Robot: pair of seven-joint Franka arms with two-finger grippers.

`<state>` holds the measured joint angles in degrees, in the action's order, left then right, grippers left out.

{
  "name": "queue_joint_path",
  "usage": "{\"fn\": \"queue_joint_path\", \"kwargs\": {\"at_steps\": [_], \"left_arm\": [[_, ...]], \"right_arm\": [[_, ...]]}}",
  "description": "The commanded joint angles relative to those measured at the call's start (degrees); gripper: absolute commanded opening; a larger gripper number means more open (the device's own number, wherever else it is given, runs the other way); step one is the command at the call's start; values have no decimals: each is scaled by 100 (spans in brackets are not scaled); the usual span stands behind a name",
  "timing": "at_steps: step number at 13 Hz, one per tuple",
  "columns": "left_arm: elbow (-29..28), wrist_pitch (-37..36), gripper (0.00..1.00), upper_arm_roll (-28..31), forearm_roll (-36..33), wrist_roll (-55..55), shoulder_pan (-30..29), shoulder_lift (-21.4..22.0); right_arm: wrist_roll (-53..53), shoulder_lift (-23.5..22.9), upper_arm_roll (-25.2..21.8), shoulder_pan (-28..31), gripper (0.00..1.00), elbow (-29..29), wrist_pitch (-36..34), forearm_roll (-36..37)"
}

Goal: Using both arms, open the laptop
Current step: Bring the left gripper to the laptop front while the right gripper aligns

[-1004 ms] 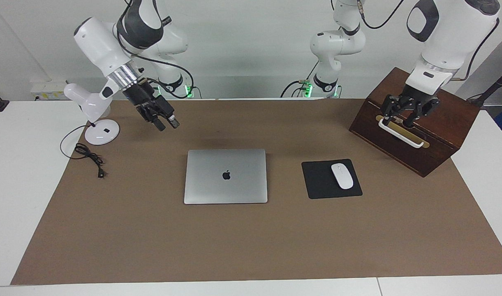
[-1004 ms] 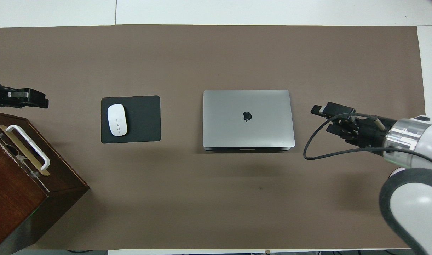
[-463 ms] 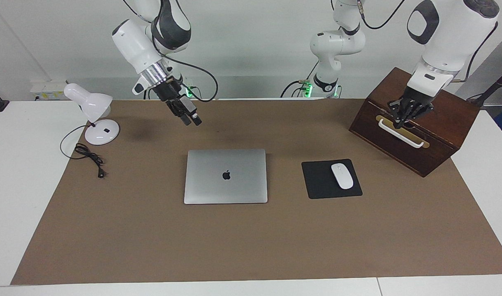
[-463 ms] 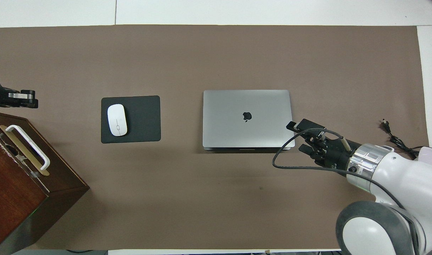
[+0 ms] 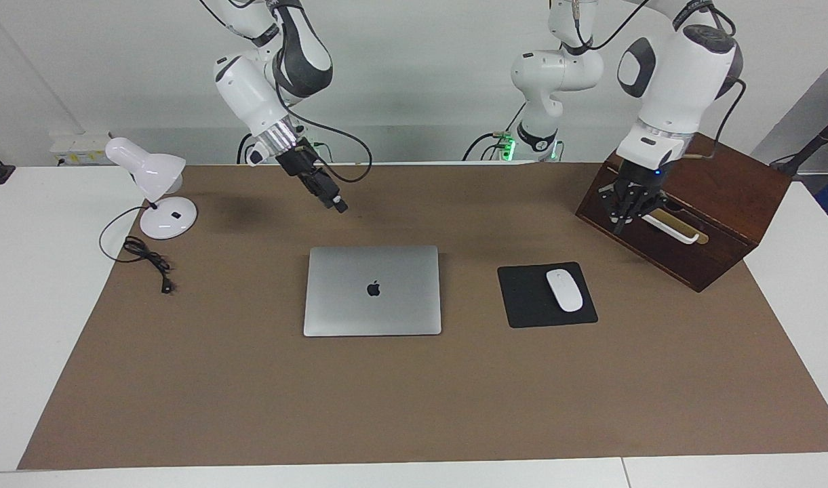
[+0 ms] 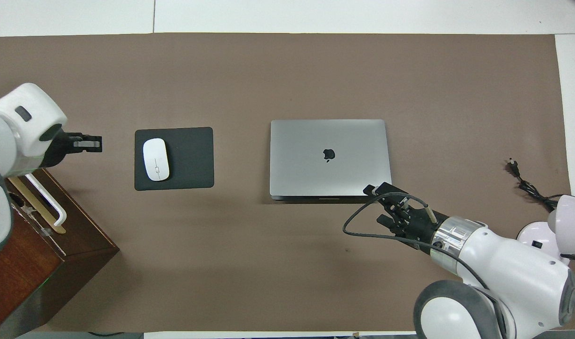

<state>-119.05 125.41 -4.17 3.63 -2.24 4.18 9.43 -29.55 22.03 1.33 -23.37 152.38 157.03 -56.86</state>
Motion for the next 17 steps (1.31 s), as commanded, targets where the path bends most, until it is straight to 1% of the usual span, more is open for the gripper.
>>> {"fn": "queue_joint_path", "kwargs": {"at_steps": [1, 2, 4, 6, 8, 9, 11, 12, 15, 17], "left_arm": [[-1266, 1139, 0, 56, 68, 22, 389, 690], [-1670, 1613, 0, 56, 68, 22, 538, 857], [-2261, 2371, 0, 56, 68, 13, 776, 1008], [-2674, 3021, 0, 56, 68, 13, 996, 1017], [-3210, 3952, 0, 56, 68, 4, 1259, 982], [-3395, 4295, 0, 65, 68, 4, 1365, 947], [-3659, 4902, 0, 65, 68, 4, 1549, 798], [-3748, 5288, 0, 57, 68, 4, 1655, 606], [-3854, 6002, 0, 65, 68, 66, 2094, 227], [-3915, 6598, 0, 65, 68, 110, 2402, -124]], "right_arm": [[-60, -303, 17, -343, 100, 73, 346, -429], [-60, -400, 17, -414, 100, 73, 372, -518], [-60, -524, 17, -528, 100, 73, 478, -580], [-51, -673, 17, -520, 100, 55, 478, -589], [-51, -805, 17, -529, 100, 20, 478, -589], [-42, -875, 17, -529, 100, 11, 487, -589], [-16, -998, 17, -529, 100, 11, 495, -589], [19, -1034, 25, -529, 100, 11, 504, -589], [46, -1157, 17, -529, 100, 2, 574, -589], [89, -1192, 17, -529, 100, -33, 583, -589]]}}
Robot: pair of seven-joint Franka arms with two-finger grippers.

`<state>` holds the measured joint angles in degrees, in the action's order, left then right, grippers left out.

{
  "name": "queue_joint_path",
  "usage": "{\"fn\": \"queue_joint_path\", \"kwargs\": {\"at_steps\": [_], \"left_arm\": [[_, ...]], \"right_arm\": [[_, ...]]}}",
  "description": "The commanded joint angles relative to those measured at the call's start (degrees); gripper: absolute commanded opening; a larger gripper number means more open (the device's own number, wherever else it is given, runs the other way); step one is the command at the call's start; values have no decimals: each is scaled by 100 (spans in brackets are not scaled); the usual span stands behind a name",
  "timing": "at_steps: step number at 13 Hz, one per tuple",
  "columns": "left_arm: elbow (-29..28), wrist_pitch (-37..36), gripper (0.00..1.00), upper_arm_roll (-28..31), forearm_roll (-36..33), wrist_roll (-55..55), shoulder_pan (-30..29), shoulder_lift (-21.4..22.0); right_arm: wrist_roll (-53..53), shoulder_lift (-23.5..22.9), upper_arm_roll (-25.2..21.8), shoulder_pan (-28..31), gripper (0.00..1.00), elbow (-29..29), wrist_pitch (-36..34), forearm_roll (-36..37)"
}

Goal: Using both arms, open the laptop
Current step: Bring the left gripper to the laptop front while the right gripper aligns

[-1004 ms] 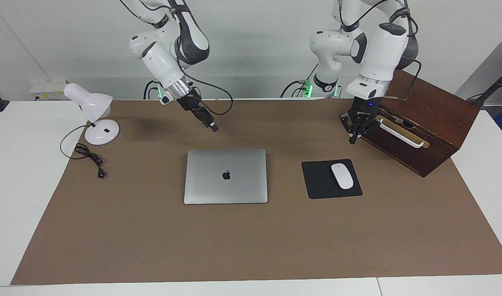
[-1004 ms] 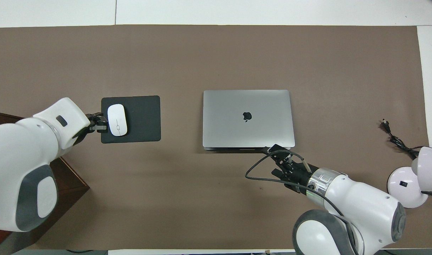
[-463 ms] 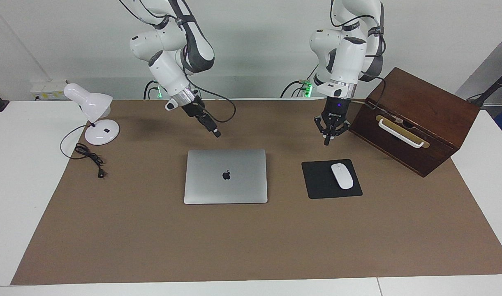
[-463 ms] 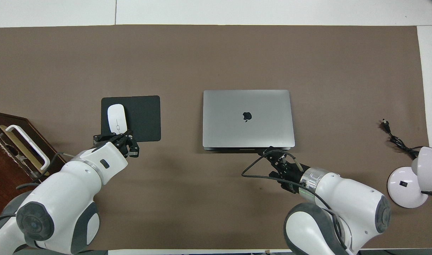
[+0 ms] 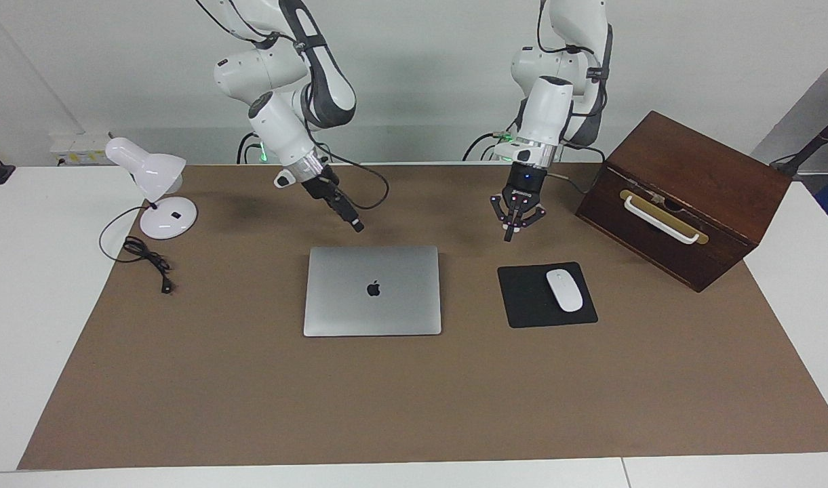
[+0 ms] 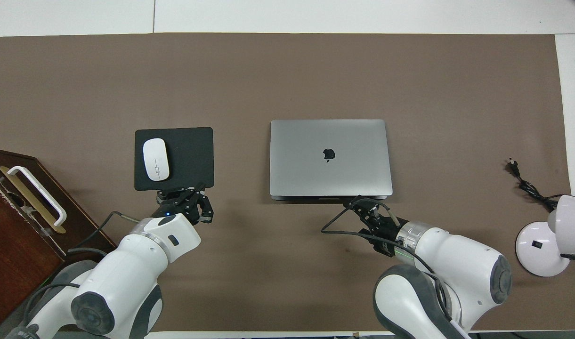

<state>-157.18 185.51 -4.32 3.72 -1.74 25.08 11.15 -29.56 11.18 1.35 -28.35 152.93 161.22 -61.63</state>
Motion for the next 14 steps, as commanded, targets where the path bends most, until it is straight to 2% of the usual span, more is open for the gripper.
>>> {"fn": "queue_joint_path", "kwargs": {"at_steps": [1, 4, 7, 11, 14], "left_arm": [[-120, 862, 0, 80, 58, 164, 462, -480], [-190, 1110, 0, 80, 58, 174, 656, -578], [-190, 1532, 0, 80, 67, 182, 893, -947], [-181, 1532, 0, 72, 67, 183, 1069, -1027], [-68, 1532, 0, 72, 215, 226, 1333, -1325]], "right_arm": [[91, -124, 15, -21, 100, -97, 164, -112], [161, -168, 15, -4, 100, -159, 164, -112], [179, -256, 15, 23, 100, -255, 164, -112], [284, -370, 6, 58, 100, -352, 164, -112], [311, -423, -3, 111, 100, -396, 164, -112]]}}
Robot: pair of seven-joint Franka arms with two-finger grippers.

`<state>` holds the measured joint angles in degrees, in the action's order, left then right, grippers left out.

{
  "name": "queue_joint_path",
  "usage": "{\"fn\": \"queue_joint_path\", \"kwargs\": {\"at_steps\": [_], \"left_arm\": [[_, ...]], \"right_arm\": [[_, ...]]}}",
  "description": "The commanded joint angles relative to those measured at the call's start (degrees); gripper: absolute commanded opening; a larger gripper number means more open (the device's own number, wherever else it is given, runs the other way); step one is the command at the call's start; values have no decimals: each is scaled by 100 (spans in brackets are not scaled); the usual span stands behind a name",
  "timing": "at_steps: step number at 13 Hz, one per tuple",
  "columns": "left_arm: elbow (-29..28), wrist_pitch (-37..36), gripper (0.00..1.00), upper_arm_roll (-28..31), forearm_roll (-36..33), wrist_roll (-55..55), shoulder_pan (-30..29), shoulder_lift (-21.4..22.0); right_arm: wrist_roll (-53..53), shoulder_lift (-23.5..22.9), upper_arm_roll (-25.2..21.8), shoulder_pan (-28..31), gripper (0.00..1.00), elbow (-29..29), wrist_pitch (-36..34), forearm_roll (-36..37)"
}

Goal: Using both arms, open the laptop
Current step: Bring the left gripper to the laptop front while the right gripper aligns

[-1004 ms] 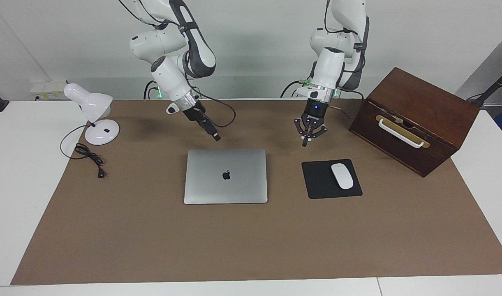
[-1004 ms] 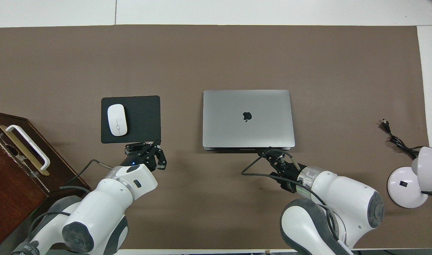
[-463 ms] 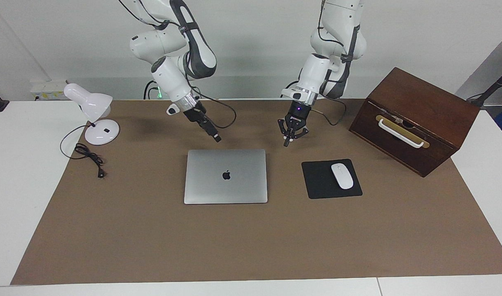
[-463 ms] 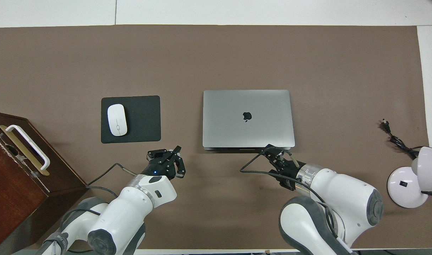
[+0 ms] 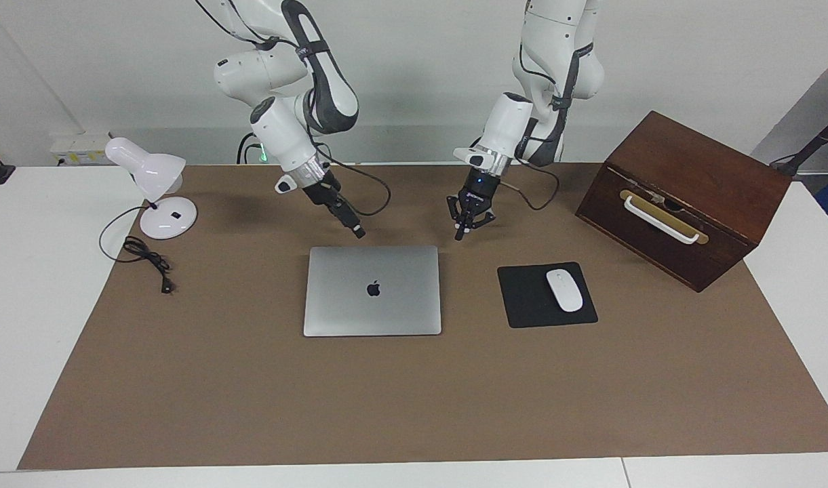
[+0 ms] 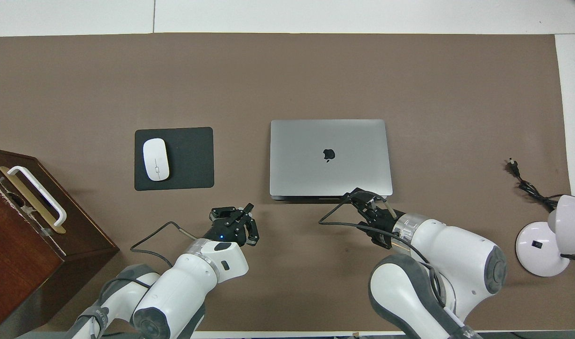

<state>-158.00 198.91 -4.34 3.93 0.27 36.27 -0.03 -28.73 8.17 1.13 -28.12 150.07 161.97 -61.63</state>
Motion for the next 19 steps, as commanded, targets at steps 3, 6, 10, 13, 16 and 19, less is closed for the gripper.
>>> {"fn": "queue_joint_path", "kwargs": {"at_steps": [3, 6, 10, 13, 16, 19], "left_arm": [[295, 192, 0, 82, 266, 26, 345, -479], [673, 192, 0, 82, 485, 17, 486, -840], [831, 192, 0, 91, 495, 17, 539, -972], [981, 192, 0, 91, 495, 9, 547, -1087], [1130, 192, 0, 100, 495, 9, 539, -1174], [1245, 192, 0, 109, 495, 9, 539, -1271]], "right_arm": [[332, -184, 19, 123, 100, -118, 97, -112], [350, -202, 19, 158, 100, -153, 97, -112], [446, -184, 27, 158, 100, -109, 264, -112], [403, -193, 28, 132, 100, -118, 264, -112], [420, -202, 27, 141, 100, -135, 264, -112], [403, -211, 28, 141, 100, -144, 282, -112]]}}
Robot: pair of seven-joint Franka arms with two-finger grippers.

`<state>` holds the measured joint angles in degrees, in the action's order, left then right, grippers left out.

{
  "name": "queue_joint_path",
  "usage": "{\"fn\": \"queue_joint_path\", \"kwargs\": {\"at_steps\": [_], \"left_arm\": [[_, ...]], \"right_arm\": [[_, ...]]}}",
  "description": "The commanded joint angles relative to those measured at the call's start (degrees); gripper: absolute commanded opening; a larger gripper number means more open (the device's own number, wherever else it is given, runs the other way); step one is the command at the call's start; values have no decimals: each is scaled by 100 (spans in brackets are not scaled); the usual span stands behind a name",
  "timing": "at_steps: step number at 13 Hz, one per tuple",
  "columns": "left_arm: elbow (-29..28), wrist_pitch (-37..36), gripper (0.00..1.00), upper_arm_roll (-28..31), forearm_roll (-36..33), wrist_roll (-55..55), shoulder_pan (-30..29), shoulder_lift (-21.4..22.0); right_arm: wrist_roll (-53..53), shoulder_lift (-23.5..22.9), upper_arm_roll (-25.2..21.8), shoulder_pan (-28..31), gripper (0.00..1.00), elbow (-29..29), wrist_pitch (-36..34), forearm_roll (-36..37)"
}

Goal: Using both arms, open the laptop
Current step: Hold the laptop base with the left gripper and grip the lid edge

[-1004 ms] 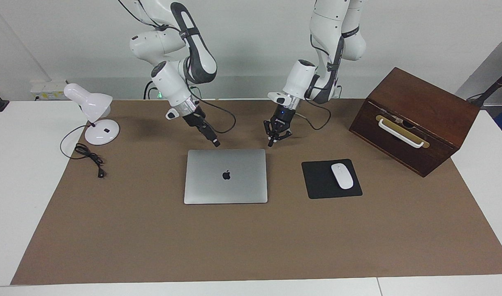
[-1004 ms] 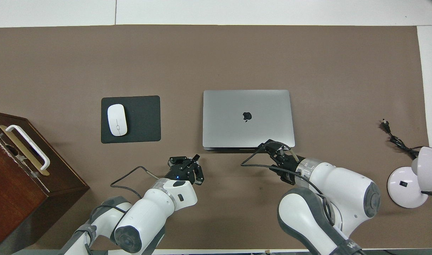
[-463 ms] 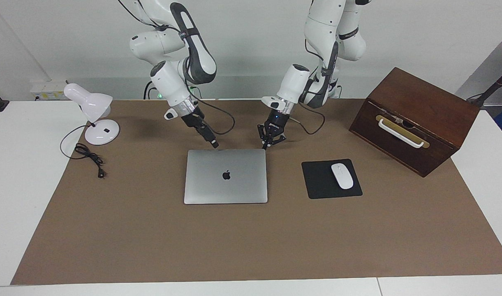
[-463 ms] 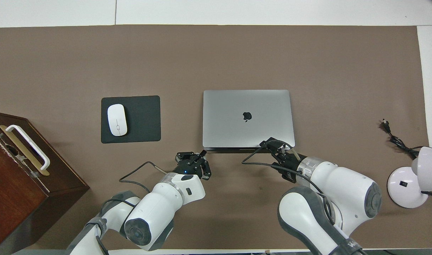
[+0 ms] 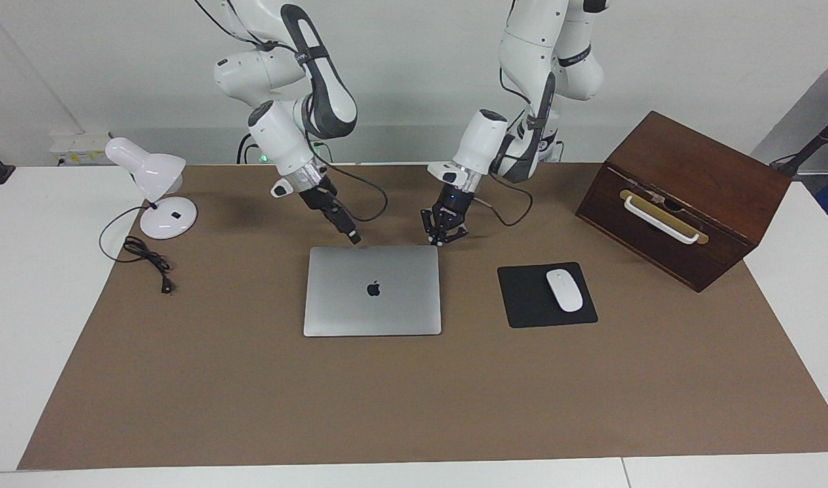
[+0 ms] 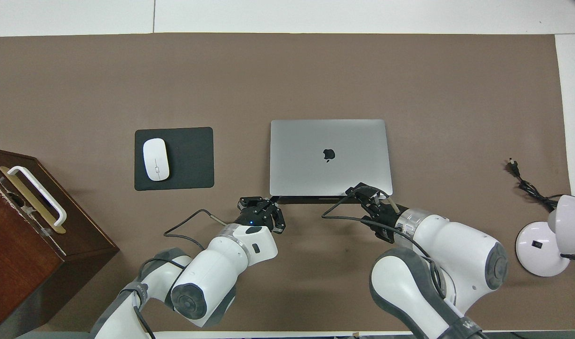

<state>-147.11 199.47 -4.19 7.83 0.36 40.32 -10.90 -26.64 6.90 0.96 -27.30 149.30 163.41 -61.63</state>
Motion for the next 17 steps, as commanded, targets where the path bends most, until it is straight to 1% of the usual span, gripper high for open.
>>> {"fn": "queue_joint_path", "kwargs": {"at_steps": [1, 5, 8, 17], "left_arm": [[200, 136, 0, 94, 105, -9, 134, -263], [375, 136, 0, 103, 78, -45, 134, -430], [393, 136, 0, 112, 26, -150, 73, -483], [385, 136, 0, 112, 26, -563, 37, -571]], "right_arm": [[212, -83, 45, 58, 100, -68, 139, -112], [221, -83, 45, 58, 100, -68, 148, -121], [221, -92, 45, 67, 100, -76, 148, -112], [247, -470, 36, 172, 100, -542, 148, -112]]}}
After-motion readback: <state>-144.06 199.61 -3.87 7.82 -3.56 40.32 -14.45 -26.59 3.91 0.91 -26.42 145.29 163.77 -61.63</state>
